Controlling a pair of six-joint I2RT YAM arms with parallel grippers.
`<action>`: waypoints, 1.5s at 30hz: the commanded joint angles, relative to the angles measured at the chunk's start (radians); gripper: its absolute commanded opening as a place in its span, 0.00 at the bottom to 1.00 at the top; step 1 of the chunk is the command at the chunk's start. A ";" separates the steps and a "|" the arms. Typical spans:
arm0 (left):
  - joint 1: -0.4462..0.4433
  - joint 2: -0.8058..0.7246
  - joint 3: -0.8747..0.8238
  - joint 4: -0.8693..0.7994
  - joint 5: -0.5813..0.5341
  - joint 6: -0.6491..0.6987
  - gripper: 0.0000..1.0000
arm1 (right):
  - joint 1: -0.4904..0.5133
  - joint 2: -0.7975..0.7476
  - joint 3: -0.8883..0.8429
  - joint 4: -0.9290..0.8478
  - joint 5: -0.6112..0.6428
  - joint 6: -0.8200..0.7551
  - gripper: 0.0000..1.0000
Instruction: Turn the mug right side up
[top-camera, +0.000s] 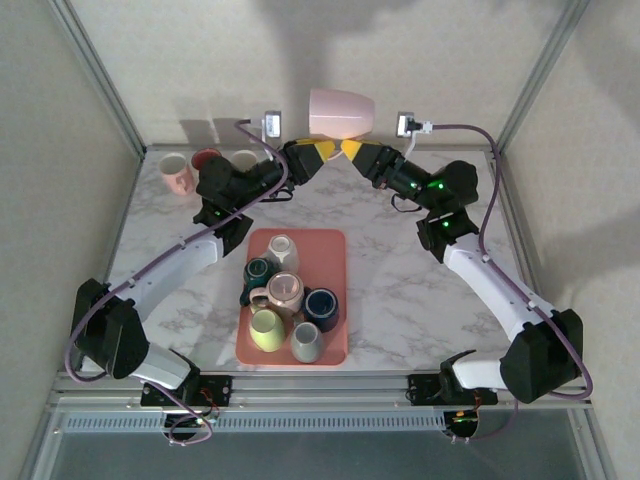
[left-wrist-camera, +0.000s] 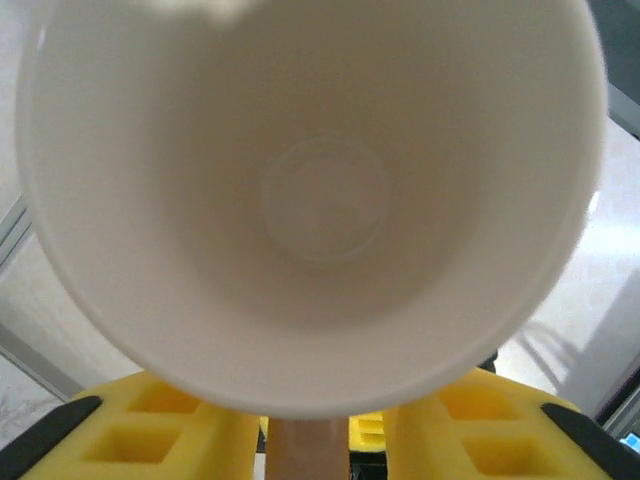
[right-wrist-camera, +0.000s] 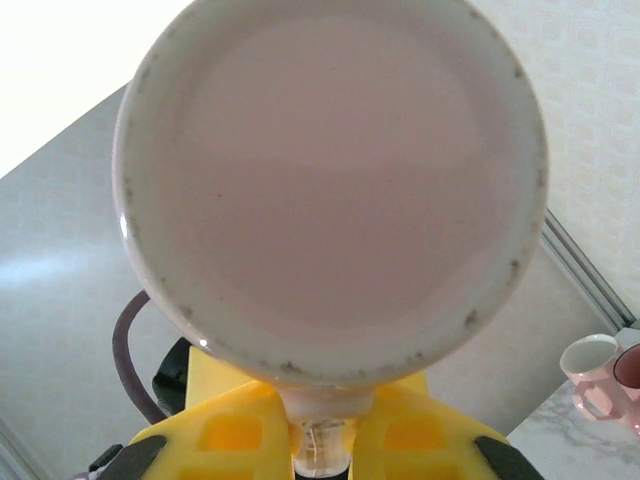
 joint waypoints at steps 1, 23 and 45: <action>-0.012 0.005 0.037 0.062 0.018 -0.009 0.32 | 0.011 0.002 0.010 0.127 0.015 0.018 0.00; -0.013 -0.015 0.039 0.012 -0.032 0.062 0.00 | 0.015 -0.010 -0.008 0.089 0.036 0.000 0.08; -0.013 -0.106 0.006 -0.099 -0.082 0.233 0.00 | 0.010 -0.218 -0.051 -0.510 0.194 -0.421 0.56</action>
